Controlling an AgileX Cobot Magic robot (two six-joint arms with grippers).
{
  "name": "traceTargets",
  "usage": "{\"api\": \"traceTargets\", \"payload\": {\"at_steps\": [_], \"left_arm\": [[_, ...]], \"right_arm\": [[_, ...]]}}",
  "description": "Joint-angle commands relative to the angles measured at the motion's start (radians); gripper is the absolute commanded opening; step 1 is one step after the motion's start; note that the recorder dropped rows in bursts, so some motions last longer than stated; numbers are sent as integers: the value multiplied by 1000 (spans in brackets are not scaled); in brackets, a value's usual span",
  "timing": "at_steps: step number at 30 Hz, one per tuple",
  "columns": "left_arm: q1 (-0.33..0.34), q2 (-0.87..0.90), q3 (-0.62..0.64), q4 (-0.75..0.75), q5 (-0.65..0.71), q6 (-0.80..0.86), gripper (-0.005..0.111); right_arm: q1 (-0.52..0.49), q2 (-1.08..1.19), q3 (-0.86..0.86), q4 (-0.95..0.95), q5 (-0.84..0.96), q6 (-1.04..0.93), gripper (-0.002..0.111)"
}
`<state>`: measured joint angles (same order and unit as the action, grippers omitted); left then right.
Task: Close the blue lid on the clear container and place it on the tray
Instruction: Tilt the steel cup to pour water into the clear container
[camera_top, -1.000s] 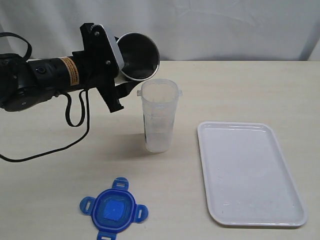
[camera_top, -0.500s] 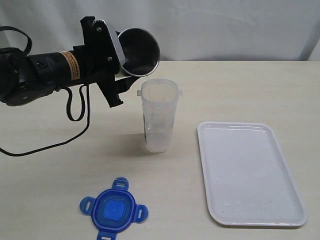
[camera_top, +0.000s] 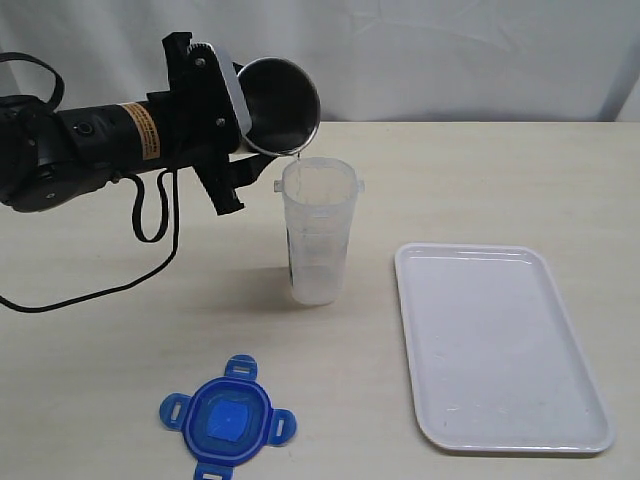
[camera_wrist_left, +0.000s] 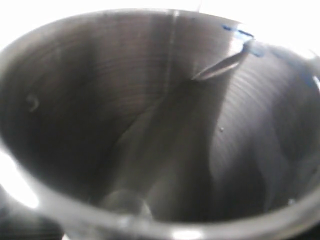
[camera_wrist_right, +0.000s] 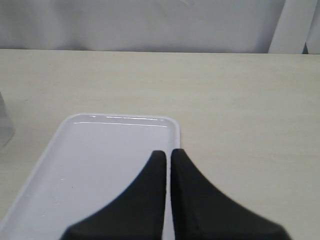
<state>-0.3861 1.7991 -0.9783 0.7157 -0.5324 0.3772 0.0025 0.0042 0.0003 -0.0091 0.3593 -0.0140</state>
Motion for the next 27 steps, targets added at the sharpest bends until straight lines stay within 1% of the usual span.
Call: {"api": "traceTargets", "payload": {"at_steps": [1, 9, 27], "left_arm": [[-5, -10, -13, -24, -45, 21, 0], [-5, -10, -13, -45, -45, 69, 0], [-5, -10, -13, -51, -43, 97, 0]], "right_arm": [[-6, -4, 0, 2, -11, -1, 4], [-6, -4, 0, 2, -11, -1, 4], [-6, -4, 0, 2, -11, -1, 4]]}}
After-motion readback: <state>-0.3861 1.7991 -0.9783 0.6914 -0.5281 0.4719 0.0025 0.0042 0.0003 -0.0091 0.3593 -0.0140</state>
